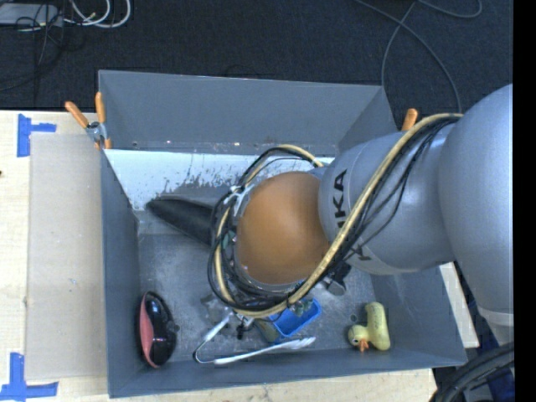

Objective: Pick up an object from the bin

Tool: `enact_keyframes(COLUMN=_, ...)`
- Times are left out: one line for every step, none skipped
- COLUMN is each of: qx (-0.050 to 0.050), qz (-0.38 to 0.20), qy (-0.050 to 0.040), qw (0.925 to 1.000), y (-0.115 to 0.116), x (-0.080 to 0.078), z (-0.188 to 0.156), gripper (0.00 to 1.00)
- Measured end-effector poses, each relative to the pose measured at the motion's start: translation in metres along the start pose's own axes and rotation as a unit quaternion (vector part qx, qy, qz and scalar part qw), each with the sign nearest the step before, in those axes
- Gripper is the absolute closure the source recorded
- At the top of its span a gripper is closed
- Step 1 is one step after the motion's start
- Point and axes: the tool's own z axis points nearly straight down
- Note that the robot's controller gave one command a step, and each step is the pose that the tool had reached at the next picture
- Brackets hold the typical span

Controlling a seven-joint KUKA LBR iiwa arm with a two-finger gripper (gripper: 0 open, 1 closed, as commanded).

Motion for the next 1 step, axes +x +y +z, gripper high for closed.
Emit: enact_keyframes(qx=-0.001, qz=-0.001, qy=0.0007, qw=1.0, y=-0.0015, x=-0.0001, z=0.0, gripper=1.0)
